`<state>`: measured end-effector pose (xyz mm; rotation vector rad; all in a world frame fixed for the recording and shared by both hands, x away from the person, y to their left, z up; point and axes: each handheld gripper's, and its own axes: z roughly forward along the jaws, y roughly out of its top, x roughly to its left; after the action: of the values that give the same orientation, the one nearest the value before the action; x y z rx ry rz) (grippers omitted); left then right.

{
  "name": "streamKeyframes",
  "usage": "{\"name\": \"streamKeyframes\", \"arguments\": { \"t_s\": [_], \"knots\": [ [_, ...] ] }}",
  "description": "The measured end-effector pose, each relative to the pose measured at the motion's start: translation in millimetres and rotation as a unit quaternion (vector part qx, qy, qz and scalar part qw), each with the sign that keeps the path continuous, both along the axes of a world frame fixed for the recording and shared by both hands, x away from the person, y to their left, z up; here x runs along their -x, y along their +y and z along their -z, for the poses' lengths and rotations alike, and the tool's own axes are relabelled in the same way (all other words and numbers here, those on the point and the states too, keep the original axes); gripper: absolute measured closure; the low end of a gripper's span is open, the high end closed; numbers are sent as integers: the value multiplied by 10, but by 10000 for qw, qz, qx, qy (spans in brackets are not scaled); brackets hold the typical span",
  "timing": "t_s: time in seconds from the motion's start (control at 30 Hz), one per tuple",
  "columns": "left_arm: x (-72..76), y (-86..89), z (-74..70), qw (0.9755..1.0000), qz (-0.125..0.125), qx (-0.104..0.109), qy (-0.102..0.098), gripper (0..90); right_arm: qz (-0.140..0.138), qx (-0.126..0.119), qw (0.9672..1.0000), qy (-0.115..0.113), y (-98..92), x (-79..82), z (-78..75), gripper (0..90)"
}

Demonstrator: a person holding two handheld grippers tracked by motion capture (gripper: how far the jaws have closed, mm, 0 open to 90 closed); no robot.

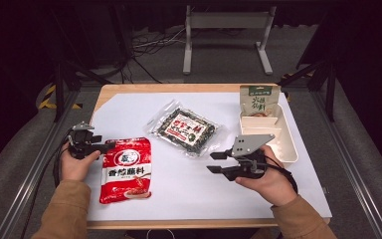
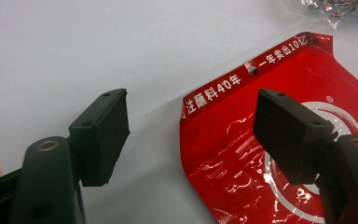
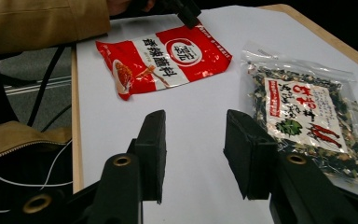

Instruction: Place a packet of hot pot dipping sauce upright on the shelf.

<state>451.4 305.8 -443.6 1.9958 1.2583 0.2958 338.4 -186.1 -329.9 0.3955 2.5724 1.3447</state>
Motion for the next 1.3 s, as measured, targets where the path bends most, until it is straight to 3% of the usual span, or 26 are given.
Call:
{"name": "streamKeyframes", "arguments": {
  "t_s": [0.2,0.3,0.4,0.63,0.83,0.93,1.03,1.1,1.17,1.3],
  "knots": [
    [-14,-42,42,9997,207,72,58,290,-127,-187,9995,201,-2,-12,63,579],
    [-11,-46,43,9996,236,115,77,353,-119,-221,9995,217,-15,-18,81,575],
    [-2,-52,35,9984,442,288,207,447,-129,-262,9992,267,-20,-17,91,572],
    [35,-113,10,9985,529,70,76,556,-255,-389,9984,328,-9,-8,100,566],
    [74,-146,7,9982,594,-77,-96,563,-278,-373,9984,337,10,-5,110,563],
    [90,-172,15,9979,625,-154,-3,545,-286,-390,9983,323,16,0,109,559],
    [116,-199,22,9969,701,-350,-72,554,-297,-384,9983,308,20,4,109,558],
    [126,-206,24,9966,725,-369,-105,621,-293,-372,9984,304,22,6,110,556],
    [142,-219,29,9968,726,-312,-76,631,-307,-382,9983,301,25,9,111,554],
    [157,-268,41,9957,769,-512,-50,710,-341,-404,9982,276,38,15,114,553]
  ]
}}
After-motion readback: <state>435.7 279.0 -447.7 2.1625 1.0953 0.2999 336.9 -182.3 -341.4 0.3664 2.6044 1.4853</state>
